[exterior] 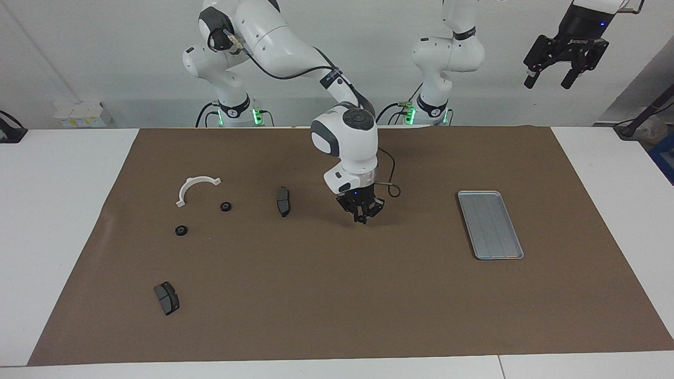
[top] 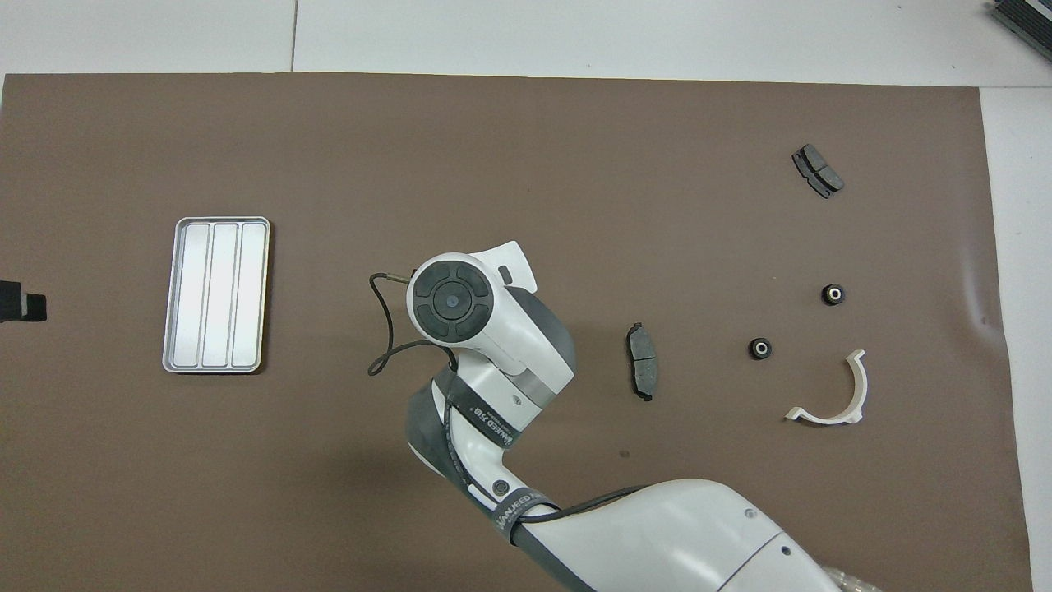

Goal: Pick bearing gear from pile to tray

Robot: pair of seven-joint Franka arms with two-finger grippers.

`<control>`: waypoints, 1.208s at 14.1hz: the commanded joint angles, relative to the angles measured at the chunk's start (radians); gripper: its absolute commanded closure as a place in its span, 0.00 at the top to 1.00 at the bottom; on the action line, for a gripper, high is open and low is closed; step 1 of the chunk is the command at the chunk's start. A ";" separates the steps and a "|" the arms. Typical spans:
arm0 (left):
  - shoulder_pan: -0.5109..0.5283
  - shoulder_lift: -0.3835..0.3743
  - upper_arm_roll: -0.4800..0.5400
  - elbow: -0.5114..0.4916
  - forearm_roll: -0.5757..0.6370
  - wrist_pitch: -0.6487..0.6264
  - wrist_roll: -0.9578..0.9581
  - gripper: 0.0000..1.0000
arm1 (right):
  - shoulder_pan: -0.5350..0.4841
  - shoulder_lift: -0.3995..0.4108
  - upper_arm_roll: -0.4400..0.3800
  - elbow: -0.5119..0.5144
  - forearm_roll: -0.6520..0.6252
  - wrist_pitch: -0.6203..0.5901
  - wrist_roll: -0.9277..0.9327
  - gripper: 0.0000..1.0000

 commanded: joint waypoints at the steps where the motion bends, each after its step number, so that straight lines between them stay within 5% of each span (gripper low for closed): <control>1: -0.008 0.037 -0.013 0.064 0.005 -0.007 0.002 1.00 | 0.009 0.011 -0.002 -0.004 -0.023 -0.006 0.034 0.12; 5: -0.022 0.043 -0.058 0.083 0.005 -0.007 -0.009 1.00 | 0.007 -0.003 -0.002 -0.071 -0.028 0.051 0.031 0.18; 6: -0.019 0.051 -0.055 0.083 0.005 -0.006 -0.001 1.00 | 0.007 -0.006 -0.002 -0.073 -0.028 0.053 0.031 0.28; 8: -0.015 0.084 -0.049 0.081 0.003 -0.006 0.000 1.00 | 0.006 -0.006 -0.002 -0.071 -0.026 0.050 0.031 0.82; 9: -0.014 0.107 -0.047 0.081 0.002 -0.004 0.000 1.00 | 0.001 -0.006 -0.002 -0.065 -0.026 0.048 0.032 0.90; 13: 0.012 0.227 -0.047 0.081 -0.029 0.040 -0.003 1.00 | -0.023 -0.021 -0.013 -0.058 -0.028 0.037 0.020 0.98; 17: 0.002 0.336 -0.061 0.069 -0.089 0.091 -0.026 1.00 | -0.114 -0.130 -0.008 -0.145 -0.020 0.025 -0.030 1.00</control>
